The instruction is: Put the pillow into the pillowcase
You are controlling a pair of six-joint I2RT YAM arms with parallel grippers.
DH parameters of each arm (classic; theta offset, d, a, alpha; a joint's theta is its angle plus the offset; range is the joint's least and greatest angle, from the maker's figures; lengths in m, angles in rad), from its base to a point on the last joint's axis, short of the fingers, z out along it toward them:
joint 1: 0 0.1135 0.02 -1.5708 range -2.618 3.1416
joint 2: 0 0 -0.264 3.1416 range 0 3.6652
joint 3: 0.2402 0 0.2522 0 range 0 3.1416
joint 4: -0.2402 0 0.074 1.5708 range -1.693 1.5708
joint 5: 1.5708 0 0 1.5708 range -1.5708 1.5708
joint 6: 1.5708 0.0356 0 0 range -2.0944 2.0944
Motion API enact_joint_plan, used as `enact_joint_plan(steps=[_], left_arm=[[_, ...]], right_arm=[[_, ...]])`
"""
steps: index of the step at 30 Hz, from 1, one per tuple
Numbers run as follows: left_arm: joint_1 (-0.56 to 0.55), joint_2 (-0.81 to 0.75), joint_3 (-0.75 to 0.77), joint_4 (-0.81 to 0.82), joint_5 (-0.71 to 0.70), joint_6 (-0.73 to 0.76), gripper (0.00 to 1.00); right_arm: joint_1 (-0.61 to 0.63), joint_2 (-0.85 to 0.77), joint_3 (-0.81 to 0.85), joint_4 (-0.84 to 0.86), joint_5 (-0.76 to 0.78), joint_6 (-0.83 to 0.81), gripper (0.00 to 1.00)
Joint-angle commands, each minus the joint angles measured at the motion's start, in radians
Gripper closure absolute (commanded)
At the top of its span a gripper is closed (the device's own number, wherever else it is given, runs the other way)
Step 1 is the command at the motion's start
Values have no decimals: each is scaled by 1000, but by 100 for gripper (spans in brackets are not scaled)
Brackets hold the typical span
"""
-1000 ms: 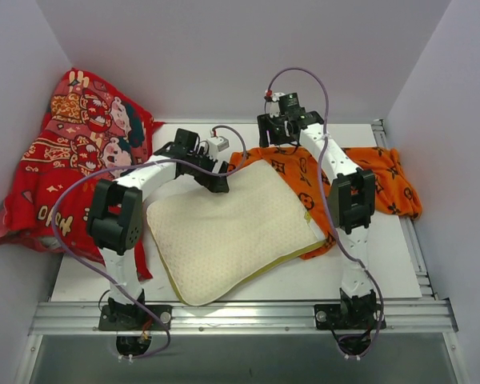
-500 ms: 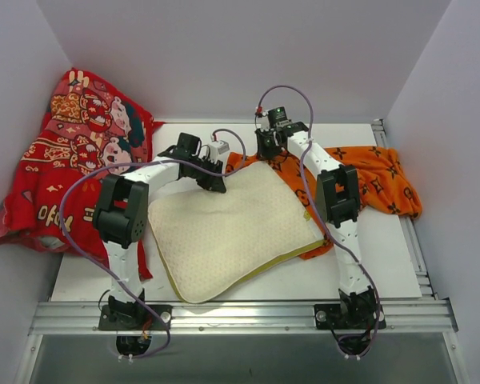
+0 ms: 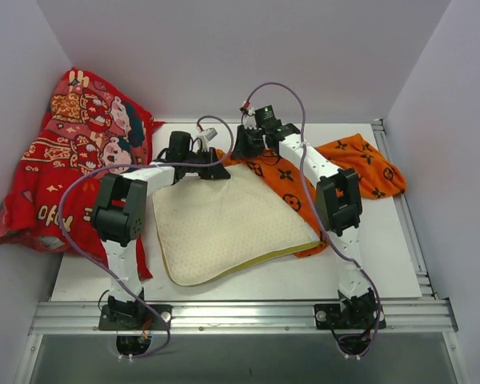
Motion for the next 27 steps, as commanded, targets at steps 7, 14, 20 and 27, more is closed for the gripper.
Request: enact_joint_plan(steps=[7,14,20,27], left_arm=[[18,-256,-32,-65,-152,185,10],[-285,-480,-61,-482,-417,656,2],[-595,-464,-155,-415,-594,599,3],[-795,-273,-87,-358,-738,679,3]], right_arm=[[-175,-273,-144,-96,-100,-31,40],[-446,-798,-543,-232,-147,-120,24],[-727,-1011,-882,-416,-227,-191,34],[-888,-1051,-1012,-508,-287,-262,37]])
